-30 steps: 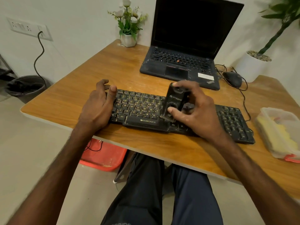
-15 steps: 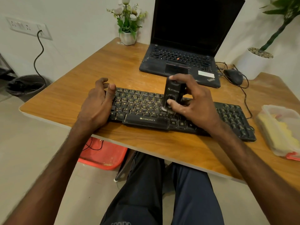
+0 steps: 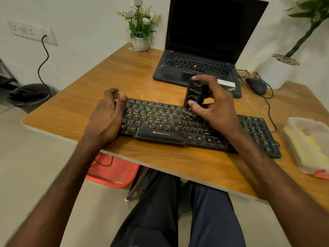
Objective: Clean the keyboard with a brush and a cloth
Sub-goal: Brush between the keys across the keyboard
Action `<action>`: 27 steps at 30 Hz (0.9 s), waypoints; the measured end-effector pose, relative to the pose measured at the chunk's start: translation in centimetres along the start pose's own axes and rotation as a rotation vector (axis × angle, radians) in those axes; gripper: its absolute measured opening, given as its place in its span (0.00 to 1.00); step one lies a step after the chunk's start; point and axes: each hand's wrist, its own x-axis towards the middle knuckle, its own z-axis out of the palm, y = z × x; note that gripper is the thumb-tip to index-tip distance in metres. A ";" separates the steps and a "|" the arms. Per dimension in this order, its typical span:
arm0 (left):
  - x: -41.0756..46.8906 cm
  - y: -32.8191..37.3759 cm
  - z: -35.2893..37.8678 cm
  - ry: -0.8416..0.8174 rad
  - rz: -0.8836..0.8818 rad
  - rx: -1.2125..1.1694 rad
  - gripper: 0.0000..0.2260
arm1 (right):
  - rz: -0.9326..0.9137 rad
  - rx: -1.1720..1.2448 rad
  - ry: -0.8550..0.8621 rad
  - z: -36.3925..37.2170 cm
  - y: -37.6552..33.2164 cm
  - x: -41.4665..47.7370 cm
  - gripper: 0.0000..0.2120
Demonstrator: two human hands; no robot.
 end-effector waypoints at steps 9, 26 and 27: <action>0.1 -0.1 0.0 -0.006 -0.009 -0.001 0.49 | -0.101 0.134 -0.132 2.0 -4.0 -2.8 0.28; -0.2 0.4 -0.2 0.006 -0.001 -0.030 0.50 | 0.042 0.012 -0.004 1.0 0.3 1.9 0.28; -0.2 0.5 -0.2 0.008 -0.004 -0.024 0.50 | 0.058 -0.001 0.008 0.9 0.6 2.2 0.28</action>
